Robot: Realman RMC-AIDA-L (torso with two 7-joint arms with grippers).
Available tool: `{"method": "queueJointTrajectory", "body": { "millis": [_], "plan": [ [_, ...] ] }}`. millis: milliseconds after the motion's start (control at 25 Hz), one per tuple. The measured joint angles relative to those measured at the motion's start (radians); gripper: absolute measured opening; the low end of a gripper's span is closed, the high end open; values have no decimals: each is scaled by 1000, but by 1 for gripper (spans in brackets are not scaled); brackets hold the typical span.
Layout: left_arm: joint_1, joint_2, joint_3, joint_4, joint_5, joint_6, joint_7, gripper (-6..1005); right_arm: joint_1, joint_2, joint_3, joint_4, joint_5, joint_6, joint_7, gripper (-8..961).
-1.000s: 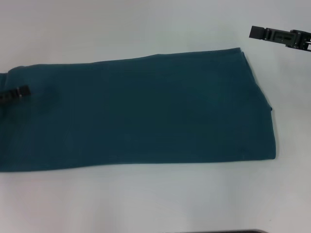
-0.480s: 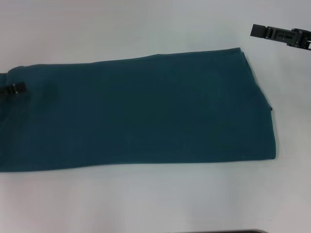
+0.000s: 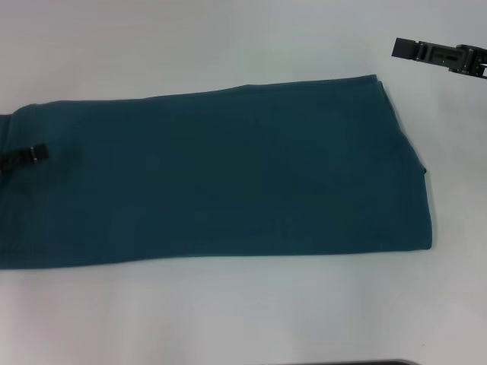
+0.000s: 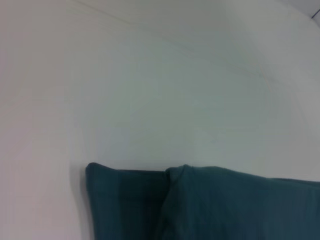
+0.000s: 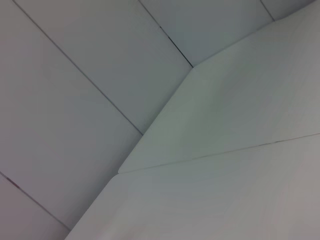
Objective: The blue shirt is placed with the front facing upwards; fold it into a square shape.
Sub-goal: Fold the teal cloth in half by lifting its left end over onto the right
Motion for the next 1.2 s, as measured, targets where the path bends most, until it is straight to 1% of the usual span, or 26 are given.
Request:
{"method": "queueJointTrajectory", "body": {
  "millis": [280, 480, 600, 680, 840, 920, 1200],
  "plan": [
    [-7, -2, 1, -1, 7, 2, 0, 874, -2, 0, 0, 0, 0, 0, 0, 716],
    [-14, -2, -14, -54, -10, 48, -5, 875, -2, 0, 0, 0, 0, 0, -2, 716],
    [-22, 0, -14, -86, -22, 49, -16, 875, -2, 0, 0, 0, 0, 0, -2, 716],
    [-36, 7, -13, -96, -20, 38, -36, 875, -2, 0, 0, 0, 0, 0, -2, 716],
    [-62, 29, -5, -84, -10, 5, -85, 875, -2, 0, 0, -2, 0, -2, 1, 716],
    [-67, 32, -4, -82, -3, -5, -97, 875, -3, 0, 0, -8, 0, -3, 2, 716],
    [-133, 46, -2, -25, 109, -92, -165, 875, -5, 0, 2, -15, 0, -9, 4, 716]
  ]
}}
